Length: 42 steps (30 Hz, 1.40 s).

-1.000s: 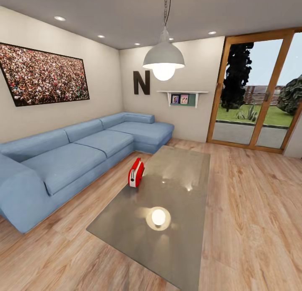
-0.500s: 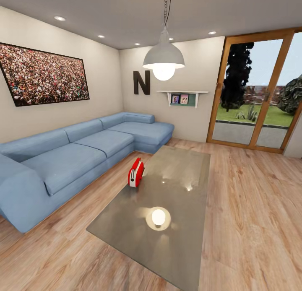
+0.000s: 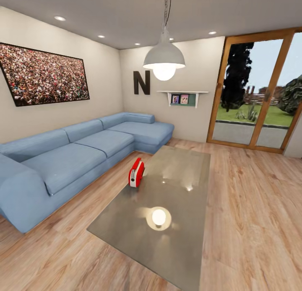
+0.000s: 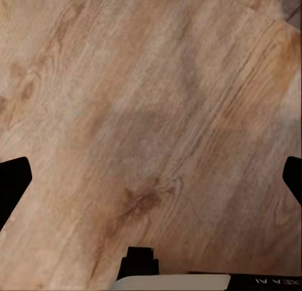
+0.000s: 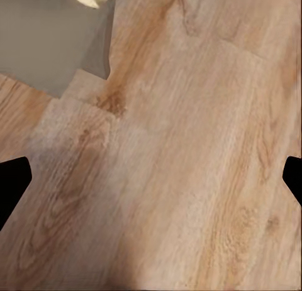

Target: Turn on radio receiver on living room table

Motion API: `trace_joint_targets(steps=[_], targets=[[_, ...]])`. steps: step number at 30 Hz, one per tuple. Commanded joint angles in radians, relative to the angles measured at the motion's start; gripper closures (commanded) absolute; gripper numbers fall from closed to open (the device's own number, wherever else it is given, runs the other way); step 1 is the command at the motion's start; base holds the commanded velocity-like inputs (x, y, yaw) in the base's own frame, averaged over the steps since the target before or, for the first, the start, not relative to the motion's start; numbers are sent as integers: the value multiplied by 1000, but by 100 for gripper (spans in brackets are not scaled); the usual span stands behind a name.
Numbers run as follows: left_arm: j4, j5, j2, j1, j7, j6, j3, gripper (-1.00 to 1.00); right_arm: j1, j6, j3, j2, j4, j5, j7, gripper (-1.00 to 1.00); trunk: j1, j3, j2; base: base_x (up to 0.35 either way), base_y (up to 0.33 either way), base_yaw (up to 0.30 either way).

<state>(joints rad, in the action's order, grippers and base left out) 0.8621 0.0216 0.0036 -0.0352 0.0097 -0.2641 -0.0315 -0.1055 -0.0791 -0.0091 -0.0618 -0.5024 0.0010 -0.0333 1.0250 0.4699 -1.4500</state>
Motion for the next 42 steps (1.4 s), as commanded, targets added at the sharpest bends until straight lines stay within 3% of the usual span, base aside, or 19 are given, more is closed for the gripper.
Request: trace_joint_targets(steps=[1, 18, 24, 42], targets=[[32, -1, 1, 0, 0, -23, 0, -100, 0, 0, 0, -12, -4, -2, -6, -100, 0, 0, 0, 30, 206, 0], [48, -9, 5, 0, 4, -43, -1, -100, 0, -2, 0, -25, -4, -2, -8, -100, 0, 0, 0, 137, 264, -15], [48, -6, 30, 0, 3, -43, -1, -100, 0, -2, 0, -25, -2, -3, -8, -100, 0, 0, 0, 110, 298, -247], [48, -4, 33, 0, -4, -43, -1, -100, 0, -2, 0, -26, -2, -3, -8, -100, 0, 0, 0, 3, 311, -274]])
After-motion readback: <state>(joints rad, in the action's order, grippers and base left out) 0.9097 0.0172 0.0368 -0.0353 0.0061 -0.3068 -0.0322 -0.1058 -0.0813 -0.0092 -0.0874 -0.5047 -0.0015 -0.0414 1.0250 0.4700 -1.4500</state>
